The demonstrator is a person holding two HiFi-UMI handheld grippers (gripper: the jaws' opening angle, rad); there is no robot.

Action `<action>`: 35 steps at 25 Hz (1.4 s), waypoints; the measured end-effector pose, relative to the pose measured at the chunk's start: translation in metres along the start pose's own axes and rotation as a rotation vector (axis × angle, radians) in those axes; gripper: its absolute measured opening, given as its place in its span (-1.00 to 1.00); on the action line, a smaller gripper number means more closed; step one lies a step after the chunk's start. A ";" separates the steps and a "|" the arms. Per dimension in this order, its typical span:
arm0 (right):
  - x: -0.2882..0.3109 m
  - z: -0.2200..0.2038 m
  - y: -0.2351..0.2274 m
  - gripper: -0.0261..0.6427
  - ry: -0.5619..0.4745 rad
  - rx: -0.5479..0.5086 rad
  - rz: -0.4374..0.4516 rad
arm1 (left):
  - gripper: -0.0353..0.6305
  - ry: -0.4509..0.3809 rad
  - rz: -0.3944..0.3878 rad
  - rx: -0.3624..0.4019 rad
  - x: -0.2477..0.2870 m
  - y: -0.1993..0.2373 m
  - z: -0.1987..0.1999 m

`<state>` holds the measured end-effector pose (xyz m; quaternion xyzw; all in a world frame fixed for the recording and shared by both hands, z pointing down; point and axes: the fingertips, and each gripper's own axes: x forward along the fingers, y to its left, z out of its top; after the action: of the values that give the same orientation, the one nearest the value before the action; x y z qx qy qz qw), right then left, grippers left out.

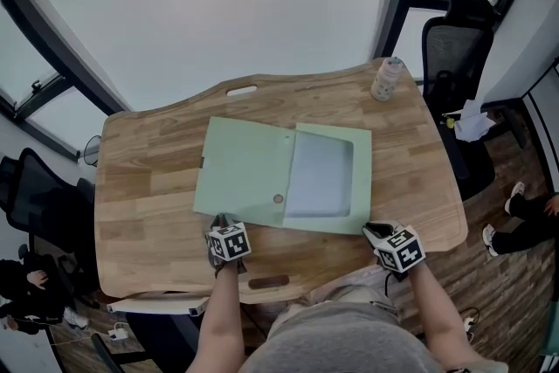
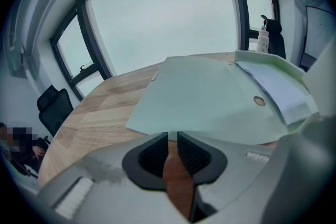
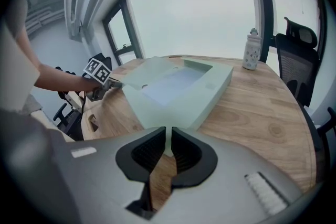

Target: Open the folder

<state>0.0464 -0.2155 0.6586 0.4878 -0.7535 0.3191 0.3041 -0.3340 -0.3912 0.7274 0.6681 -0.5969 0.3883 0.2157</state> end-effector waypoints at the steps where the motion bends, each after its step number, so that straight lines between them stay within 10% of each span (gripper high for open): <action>1: 0.000 0.000 0.000 -0.80 -0.007 0.002 -0.006 | -0.71 -0.015 -0.010 -0.013 -0.001 0.000 0.001; 35: -0.049 0.045 0.052 -0.81 -0.336 0.014 -0.211 | -0.71 -0.533 -0.264 -0.042 -0.182 -0.035 0.092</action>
<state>0.0086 -0.2070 0.5840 0.6125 -0.7362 0.2049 0.2023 -0.2735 -0.3389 0.5365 0.8138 -0.5483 0.1553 0.1138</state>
